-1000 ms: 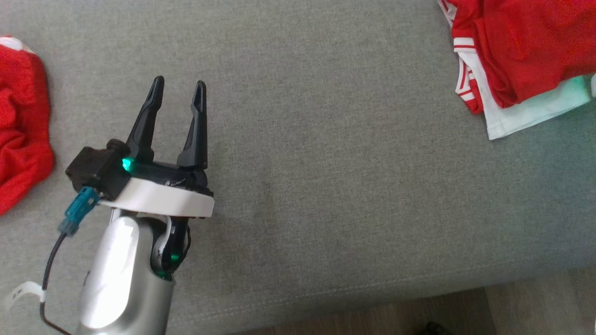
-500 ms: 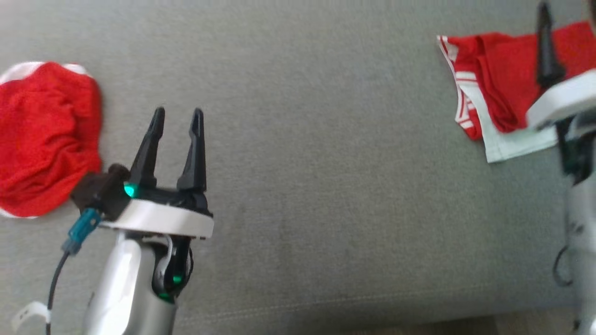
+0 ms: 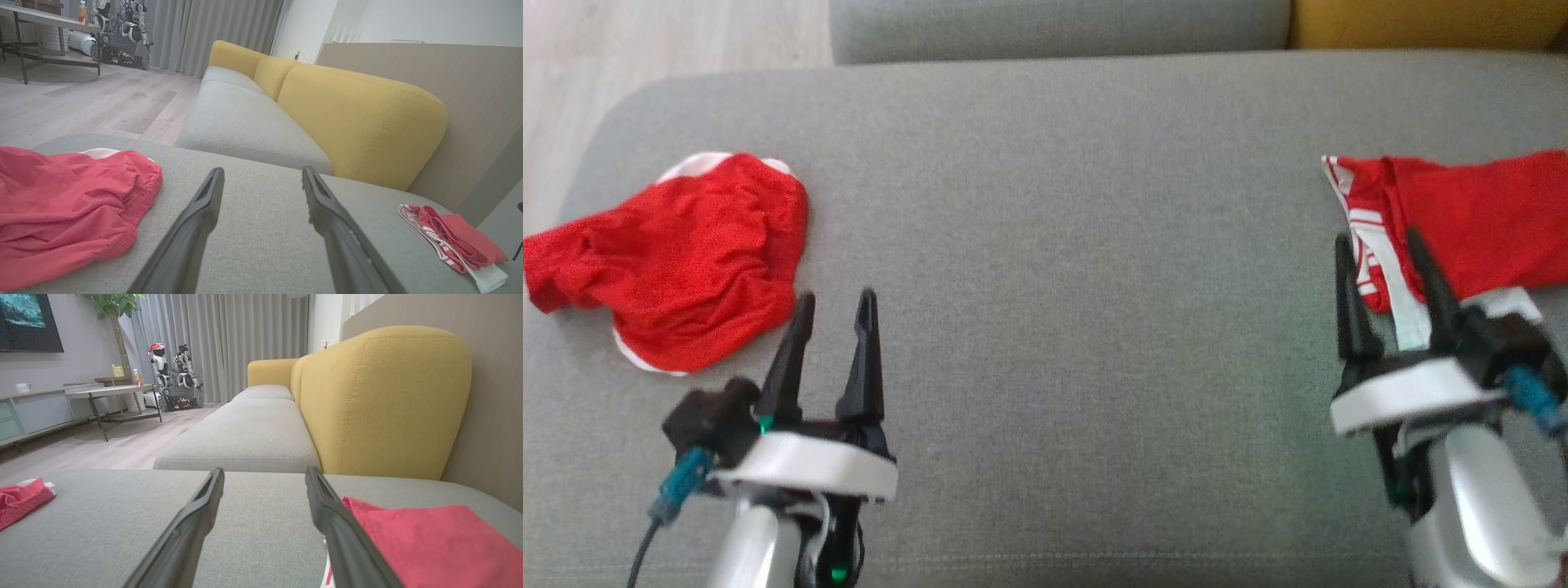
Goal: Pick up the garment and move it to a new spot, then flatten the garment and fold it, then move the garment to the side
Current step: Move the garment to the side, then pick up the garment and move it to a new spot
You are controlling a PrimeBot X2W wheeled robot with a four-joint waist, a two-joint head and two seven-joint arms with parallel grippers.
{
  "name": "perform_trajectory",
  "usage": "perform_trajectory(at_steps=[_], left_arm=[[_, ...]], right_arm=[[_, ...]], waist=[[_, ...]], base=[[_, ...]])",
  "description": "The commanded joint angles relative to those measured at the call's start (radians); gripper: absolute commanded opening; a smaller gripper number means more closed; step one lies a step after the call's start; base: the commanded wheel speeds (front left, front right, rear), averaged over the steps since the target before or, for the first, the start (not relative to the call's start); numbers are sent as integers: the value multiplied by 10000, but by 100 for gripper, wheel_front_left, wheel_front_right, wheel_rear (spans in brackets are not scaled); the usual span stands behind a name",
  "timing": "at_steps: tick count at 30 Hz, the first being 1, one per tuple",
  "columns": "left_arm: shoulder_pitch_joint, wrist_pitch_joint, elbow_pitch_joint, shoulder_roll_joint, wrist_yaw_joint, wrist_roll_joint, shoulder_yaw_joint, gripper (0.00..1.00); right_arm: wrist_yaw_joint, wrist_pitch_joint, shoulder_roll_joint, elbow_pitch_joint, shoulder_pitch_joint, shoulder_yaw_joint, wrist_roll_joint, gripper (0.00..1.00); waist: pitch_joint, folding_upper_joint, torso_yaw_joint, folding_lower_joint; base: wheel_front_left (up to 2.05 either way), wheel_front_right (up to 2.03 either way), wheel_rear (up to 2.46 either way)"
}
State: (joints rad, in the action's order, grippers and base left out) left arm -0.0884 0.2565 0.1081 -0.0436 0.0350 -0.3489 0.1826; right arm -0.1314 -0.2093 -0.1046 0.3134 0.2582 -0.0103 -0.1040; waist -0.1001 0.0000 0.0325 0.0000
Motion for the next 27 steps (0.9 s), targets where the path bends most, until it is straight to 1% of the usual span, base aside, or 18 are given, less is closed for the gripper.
perform_trajectory(at_steps=[1,5,9,27], left_arm=[[10,53,-258,-66,-24,-24,-264,100],[408,53,-242,-66,-19,-7,-238,100],[643,53,-269,-66,-34,1,-277,100],[708,53,-447,-66,-77,-47,-278,100]], right_arm=[[7,-259,173,-339,-181,-179,198,100],[7,-428,412,-356,-769,-42,362,100],[7,-488,507,-383,-1075,-53,457,100],[7,-523,542,-402,-1172,-178,289,100]], waist=[[364,0,120,0],[625,0,98,0],[758,0,51,0],[784,0,4,0]], base=[[0,0,0],[0,0,0],[0,0,0],[0,0,0]])
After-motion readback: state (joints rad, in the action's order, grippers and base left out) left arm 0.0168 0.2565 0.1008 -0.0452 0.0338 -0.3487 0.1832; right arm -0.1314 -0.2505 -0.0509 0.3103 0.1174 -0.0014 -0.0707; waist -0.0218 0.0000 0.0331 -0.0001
